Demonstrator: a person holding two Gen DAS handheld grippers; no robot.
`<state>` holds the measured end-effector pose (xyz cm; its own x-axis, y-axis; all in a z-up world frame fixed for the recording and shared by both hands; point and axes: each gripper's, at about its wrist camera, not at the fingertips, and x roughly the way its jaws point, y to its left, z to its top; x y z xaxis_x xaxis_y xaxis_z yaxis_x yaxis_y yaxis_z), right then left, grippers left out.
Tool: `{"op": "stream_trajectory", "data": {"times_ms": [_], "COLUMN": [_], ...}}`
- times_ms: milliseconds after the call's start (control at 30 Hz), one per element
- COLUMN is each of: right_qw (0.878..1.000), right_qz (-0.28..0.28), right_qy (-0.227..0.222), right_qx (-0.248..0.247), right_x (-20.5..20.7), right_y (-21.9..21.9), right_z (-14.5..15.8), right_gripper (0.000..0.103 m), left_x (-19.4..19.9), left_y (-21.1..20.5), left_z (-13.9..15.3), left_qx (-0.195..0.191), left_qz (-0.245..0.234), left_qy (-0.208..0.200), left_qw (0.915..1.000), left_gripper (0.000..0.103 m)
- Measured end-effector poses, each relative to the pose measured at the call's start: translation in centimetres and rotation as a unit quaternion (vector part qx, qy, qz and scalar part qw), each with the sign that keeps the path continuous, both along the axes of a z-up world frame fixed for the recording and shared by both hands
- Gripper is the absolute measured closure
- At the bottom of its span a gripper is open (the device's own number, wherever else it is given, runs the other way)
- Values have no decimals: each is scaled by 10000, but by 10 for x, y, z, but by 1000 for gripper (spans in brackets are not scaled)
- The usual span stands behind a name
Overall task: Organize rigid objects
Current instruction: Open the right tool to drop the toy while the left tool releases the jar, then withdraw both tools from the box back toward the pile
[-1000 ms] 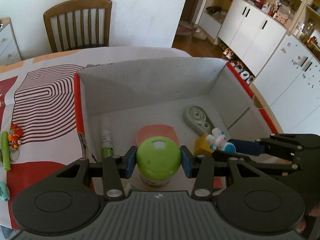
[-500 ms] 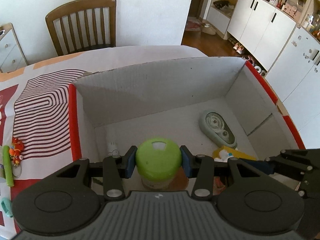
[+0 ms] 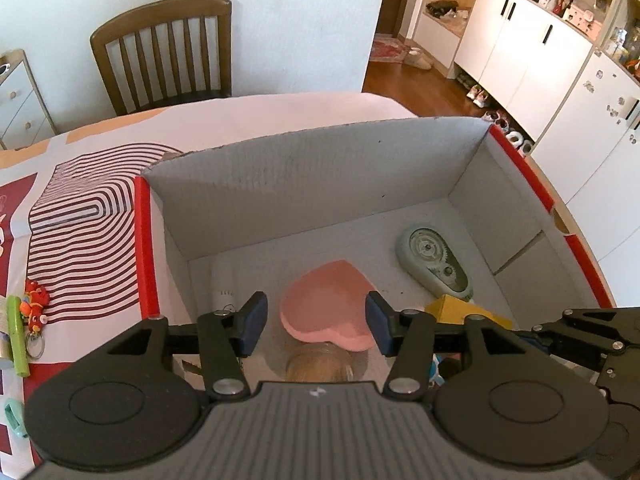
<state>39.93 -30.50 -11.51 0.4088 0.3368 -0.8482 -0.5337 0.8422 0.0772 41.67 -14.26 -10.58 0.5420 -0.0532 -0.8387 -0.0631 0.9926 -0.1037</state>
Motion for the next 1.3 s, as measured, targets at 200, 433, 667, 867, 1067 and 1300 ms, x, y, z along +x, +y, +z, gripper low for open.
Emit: {"op": "stream_trajectory", "data": {"times_ms": [200, 433, 667, 867, 1067, 1300], "right_qw": [10000, 9998, 9994, 9988, 9980, 9965], "right_qz": [58, 59, 49, 78, 158, 223], "right_qy": [-60, -183, -325, -432, -538, -650], "right_qx": [-19, 40, 126, 214, 296, 482], "right_x": [-6, -13, -24, -36, -51, -72], "right_y": [0, -3, -7, -9, -8, -1], "right_z": [7, 21, 35, 48, 60, 75], "right_gripper": [60, 50, 42, 39, 30, 21], "left_x": [-12, -31, -51, -70, -91, -119], "left_y": [4, 6, 4, 7, 17, 37], "left_z": [9, 24, 40, 53, 63, 71], "left_qx": [-62, -28, -3, -9, -95, -97], "left_qz": [41, 18, 38, -7, 54, 141], "left_qy": [-124, -348, -571, -775, -897, -1043], "left_qw": [9999, 9994, 9984, 9970, 9959, 9944], "left_gripper": [46, 46, 46, 46, 46, 33]}}
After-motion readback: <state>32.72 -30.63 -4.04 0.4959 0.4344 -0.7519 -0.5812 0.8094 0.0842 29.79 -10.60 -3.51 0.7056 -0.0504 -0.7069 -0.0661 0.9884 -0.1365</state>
